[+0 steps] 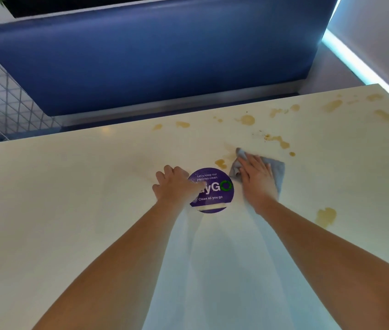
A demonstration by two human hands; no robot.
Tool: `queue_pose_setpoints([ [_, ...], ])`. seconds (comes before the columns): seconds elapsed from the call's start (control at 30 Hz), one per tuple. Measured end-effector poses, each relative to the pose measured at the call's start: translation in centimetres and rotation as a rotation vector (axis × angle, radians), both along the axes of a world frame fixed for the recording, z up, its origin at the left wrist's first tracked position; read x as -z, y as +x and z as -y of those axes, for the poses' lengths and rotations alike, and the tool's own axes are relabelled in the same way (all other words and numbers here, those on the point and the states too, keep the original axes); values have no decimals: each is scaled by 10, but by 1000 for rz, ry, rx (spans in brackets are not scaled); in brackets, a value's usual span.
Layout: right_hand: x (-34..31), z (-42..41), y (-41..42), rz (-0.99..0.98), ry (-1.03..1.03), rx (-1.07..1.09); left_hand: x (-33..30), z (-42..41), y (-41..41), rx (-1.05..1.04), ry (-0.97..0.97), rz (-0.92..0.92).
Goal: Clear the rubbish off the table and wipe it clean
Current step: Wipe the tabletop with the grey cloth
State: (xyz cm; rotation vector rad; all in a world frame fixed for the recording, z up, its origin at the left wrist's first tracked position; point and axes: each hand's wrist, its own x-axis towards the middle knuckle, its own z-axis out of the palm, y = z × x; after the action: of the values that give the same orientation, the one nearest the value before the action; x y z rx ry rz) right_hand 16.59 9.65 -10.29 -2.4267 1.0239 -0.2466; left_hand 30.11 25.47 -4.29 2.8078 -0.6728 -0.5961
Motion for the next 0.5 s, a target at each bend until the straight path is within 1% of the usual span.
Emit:
queue_pose_setpoints([
  [0.07,-7,-1,20,55,95,68,2,3,6,-30,-35,24],
  [0.1,-12,-4,28,93,145,65,4,2,8,-30,-50,46],
  [0.13,-15,-9,34,120,184,18,7,1,12,-20,-61,71],
  [0.17,-17,-17,35,117,180,-80,11,-1,14,-1,-68,103],
  [0.23,-11,-27,26,61,54,-322,17,-3,19,41,-77,163],
  [0.27,-6,-25,19,18,-13,-409,19,-4,21,51,-85,171],
  [0.3,-2,-17,14,-29,-54,-441,21,-2,23,55,-91,159],
  [0.33,1,-7,15,-75,-70,-419,22,-1,26,51,-87,136],
  [0.4,0,4,24,-141,-87,-285,24,0,30,41,-51,93],
  [0.47,-4,-5,38,-189,-117,-177,25,0,31,29,-30,82],
  [0.5,-6,-15,44,-199,-118,-173,26,0,32,20,-32,84],
])
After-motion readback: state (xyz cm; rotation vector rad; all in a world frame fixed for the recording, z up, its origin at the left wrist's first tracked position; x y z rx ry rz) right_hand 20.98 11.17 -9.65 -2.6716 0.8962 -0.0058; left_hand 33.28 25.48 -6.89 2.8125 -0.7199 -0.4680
